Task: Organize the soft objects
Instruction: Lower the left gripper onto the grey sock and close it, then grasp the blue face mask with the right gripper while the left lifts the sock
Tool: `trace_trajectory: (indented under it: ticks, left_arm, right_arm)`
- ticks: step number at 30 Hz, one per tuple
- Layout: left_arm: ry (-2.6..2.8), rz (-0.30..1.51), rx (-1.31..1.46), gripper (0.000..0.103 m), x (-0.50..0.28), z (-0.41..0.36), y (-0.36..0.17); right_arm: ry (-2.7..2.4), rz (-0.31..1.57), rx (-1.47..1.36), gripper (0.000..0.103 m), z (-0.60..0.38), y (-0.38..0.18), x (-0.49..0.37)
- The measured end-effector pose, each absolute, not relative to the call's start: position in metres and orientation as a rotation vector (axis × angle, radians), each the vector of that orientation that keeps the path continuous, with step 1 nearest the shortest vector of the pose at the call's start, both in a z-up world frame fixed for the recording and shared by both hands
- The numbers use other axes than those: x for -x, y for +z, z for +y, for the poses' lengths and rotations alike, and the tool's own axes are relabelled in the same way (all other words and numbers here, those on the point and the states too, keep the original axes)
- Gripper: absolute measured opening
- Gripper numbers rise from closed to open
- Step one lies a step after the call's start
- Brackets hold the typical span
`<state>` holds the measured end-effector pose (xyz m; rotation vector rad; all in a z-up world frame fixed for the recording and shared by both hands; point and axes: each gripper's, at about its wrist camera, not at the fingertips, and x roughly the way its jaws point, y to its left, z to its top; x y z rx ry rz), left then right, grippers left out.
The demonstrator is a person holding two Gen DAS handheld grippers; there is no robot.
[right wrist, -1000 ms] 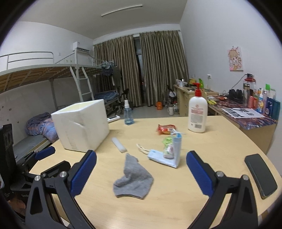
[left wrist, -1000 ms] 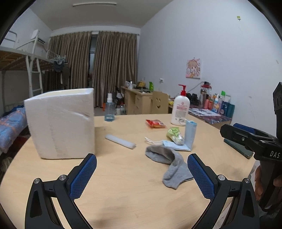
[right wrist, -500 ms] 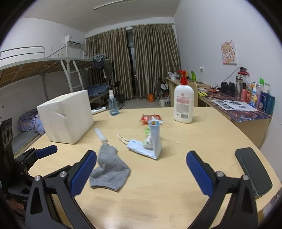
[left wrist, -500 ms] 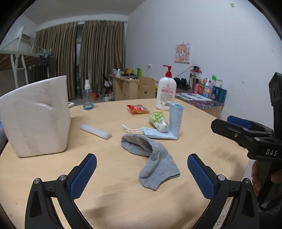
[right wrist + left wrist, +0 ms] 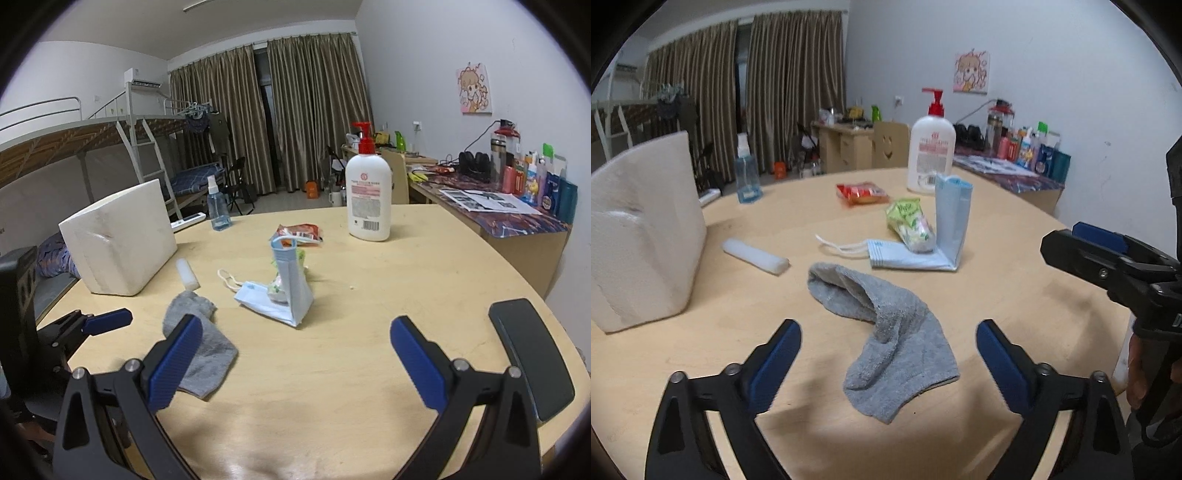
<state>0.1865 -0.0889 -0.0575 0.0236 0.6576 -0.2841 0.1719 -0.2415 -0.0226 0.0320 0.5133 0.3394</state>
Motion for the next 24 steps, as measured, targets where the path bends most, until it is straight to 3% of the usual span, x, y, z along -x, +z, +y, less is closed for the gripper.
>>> trace_trajectory:
  ticks: [12,14,18,22,24]
  left_arm:
    - [-0.304,0.758,-0.018,0.066,-0.21,-0.101,-0.067]
    - [-0.31,0.77,-0.02,0.055,-0.212,-0.103,-0.069]
    - [-0.315,0.81,-0.014,0.045,-0.218,-0.103,-0.073]
    - [-0.322,0.826,-0.013,0.016,-0.219,-0.103,-0.075]
    - [-0.337,0.832,-0.018,0.012,-0.219,-0.104,-0.076]
  right_arm:
    - [0.381,0.565,-0.025,0.103,-0.243,-0.028,-0.192]
    - [0.387,0.572,-0.02,0.103,-0.241,-0.029,-0.195]
    - [0.393,0.588,-0.01,0.103,-0.239,-0.031,-0.2]
    - [0.4,0.604,-0.004,0.103,-0.236,-0.033,-0.206]
    - [0.4,0.618,-0.004,0.103,-0.234,-0.035,-0.21]
